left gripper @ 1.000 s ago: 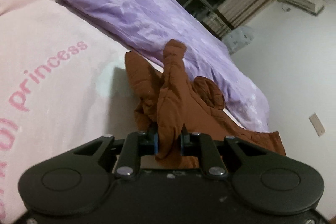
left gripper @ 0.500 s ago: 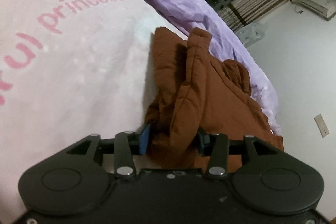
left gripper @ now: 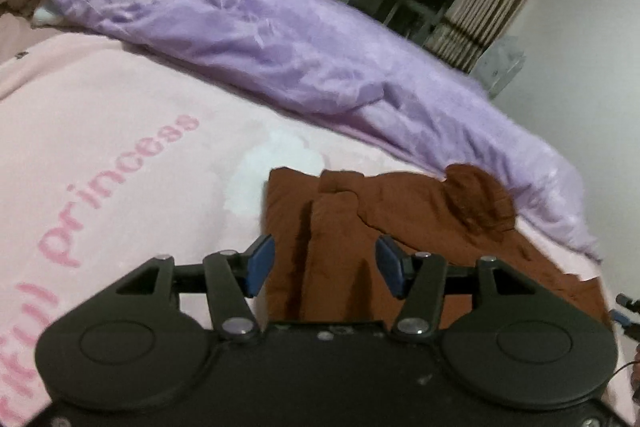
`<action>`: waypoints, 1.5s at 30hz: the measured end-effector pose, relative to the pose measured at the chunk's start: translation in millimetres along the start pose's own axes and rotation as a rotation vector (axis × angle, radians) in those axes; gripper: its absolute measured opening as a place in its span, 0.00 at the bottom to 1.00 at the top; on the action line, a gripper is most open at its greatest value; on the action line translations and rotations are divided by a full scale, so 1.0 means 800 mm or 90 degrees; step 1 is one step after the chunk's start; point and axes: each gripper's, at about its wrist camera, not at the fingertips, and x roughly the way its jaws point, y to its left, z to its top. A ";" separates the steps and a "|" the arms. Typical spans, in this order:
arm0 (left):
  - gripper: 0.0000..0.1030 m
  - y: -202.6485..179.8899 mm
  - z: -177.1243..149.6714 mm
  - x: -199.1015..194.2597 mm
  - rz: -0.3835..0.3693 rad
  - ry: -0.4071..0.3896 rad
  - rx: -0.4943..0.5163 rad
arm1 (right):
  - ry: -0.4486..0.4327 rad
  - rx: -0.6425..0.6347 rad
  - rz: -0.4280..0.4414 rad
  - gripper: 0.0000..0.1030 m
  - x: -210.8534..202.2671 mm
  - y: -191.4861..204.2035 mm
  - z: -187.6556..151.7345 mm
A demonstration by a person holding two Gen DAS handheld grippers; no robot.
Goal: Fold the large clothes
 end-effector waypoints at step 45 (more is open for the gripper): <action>0.64 -0.107 0.004 -0.062 0.037 -0.038 0.157 | -0.130 -0.108 -0.028 0.51 -0.055 0.102 -0.025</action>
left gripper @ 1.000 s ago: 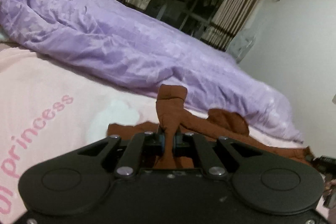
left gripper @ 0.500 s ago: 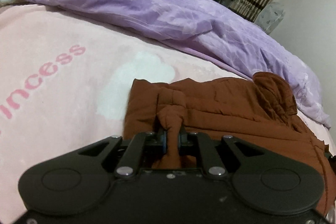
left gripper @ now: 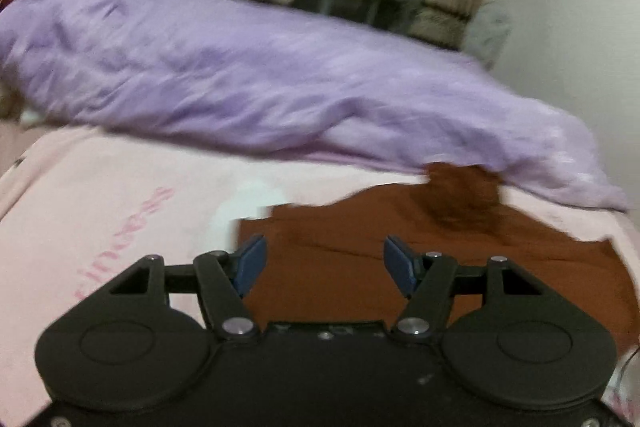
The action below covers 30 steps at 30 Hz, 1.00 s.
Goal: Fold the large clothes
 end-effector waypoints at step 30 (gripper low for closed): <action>0.64 -0.052 -0.107 0.058 0.088 0.051 0.061 | 0.123 -0.079 -0.067 0.03 0.018 0.052 -0.112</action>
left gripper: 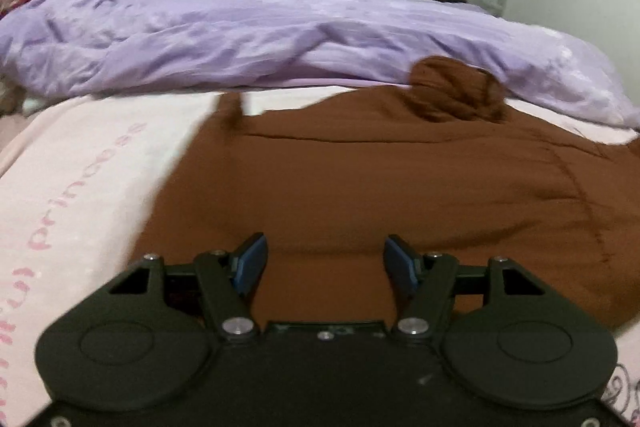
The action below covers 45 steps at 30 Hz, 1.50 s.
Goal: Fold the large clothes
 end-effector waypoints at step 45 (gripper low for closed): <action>0.68 -0.123 -0.002 0.043 -0.100 -0.014 0.044 | 0.006 -0.101 0.067 0.13 0.045 0.145 -0.031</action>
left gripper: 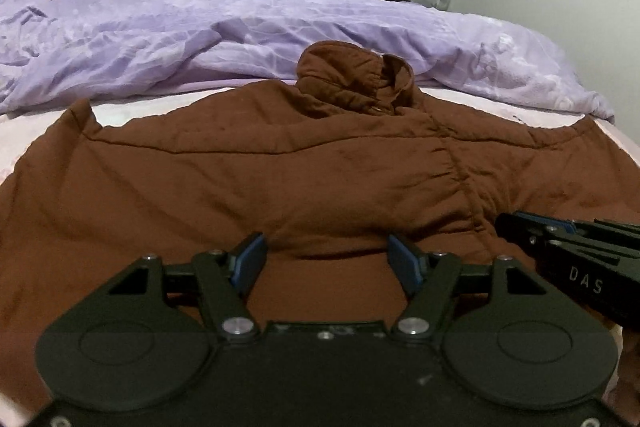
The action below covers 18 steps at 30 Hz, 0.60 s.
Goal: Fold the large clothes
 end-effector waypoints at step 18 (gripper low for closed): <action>0.70 0.009 0.056 0.061 0.005 0.047 -0.016 | 0.031 0.022 -0.019 0.13 0.064 0.004 0.045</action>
